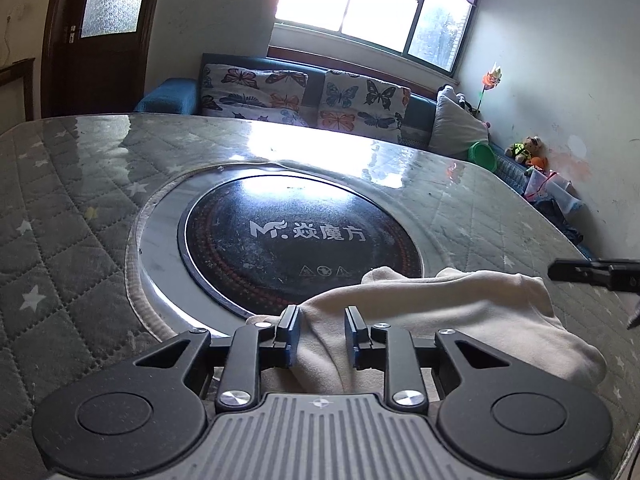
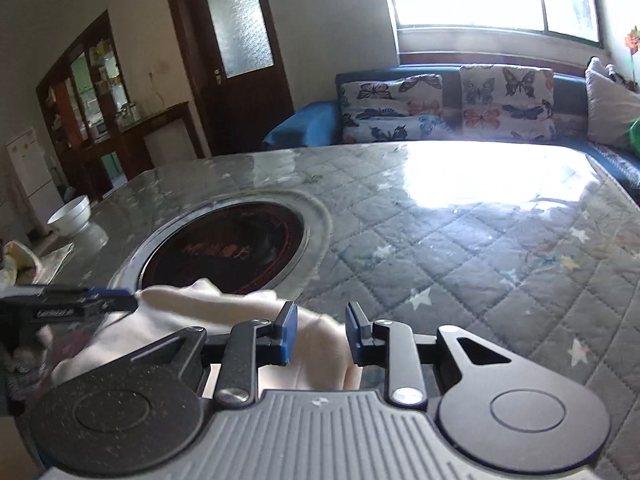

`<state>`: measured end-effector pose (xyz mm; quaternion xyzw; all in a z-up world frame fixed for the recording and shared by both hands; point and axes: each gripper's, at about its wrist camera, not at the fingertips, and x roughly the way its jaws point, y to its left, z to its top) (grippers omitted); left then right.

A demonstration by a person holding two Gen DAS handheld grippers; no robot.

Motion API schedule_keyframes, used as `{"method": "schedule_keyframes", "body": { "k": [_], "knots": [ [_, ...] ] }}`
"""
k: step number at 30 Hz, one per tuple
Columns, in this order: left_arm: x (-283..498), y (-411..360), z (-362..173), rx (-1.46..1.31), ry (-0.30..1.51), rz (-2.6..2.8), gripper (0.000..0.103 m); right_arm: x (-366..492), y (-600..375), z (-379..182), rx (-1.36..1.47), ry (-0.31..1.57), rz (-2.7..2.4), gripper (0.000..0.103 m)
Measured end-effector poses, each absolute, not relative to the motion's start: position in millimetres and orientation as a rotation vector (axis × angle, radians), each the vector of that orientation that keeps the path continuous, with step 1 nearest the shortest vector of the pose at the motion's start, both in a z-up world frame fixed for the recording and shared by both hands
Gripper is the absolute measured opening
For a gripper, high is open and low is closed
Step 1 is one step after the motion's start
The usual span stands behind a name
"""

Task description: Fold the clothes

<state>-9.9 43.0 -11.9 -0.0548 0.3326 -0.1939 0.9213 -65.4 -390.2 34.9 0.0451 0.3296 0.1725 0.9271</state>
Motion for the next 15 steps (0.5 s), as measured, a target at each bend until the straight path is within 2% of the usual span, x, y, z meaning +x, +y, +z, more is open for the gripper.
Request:
{"method": "schedule_keyframes", "body": {
  "k": [4,15],
  "knots": [
    [-11.4,42.3,-11.0,-0.103,0.681,-0.392,0.027,-80.5,-380.1,25.3,0.03,0.706,0.395,0.026],
    [-42.8,34.7,5.7,-0.046,0.622,-0.429,0.029,-114.4,-365.9,25.8,-0.149,0.64,0.371,0.027]
  ]
}}
